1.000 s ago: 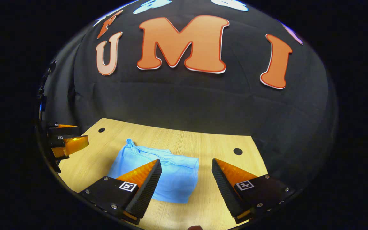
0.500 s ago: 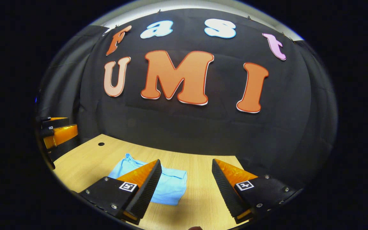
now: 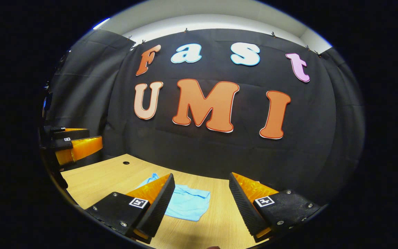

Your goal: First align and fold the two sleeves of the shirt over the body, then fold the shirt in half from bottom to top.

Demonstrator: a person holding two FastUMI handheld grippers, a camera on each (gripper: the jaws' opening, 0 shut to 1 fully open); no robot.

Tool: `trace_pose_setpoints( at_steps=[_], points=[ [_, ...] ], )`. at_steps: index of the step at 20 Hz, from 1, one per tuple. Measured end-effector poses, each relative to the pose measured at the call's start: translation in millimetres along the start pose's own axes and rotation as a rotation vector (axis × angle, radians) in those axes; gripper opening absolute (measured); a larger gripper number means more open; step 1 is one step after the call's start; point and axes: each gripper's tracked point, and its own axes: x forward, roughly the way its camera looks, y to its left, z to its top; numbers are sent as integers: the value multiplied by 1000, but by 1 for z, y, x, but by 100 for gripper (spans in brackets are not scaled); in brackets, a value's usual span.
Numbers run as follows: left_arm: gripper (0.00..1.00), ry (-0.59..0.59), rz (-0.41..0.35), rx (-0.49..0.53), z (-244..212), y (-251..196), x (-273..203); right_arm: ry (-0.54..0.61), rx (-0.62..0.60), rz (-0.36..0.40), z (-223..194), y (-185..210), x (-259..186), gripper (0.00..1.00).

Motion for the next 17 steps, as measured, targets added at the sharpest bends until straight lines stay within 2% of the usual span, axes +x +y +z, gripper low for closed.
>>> trace_pose_setpoints(
  at_steps=[5,6,10,11,14,17],
  points=[
    [99,-37,1,38,11,-4,-18,-5,27,2,4,6,-15,96],
    [96,-42,-2,34,13,-7,-17,-18,23,-5,8,6,-16,96],
    [96,-65,-41,30,22,-12,-6,-24,31,-42,15,9,-12,96],
    [99,-69,-55,34,24,-11,-5,-24,39,-45,17,11,-12,96],
    [96,-88,-77,46,27,-6,2,-27,33,-62,21,20,-10,96],
    [99,-90,-103,32,24,2,12,-20,30,-80,25,29,-7,96]
  ],
)
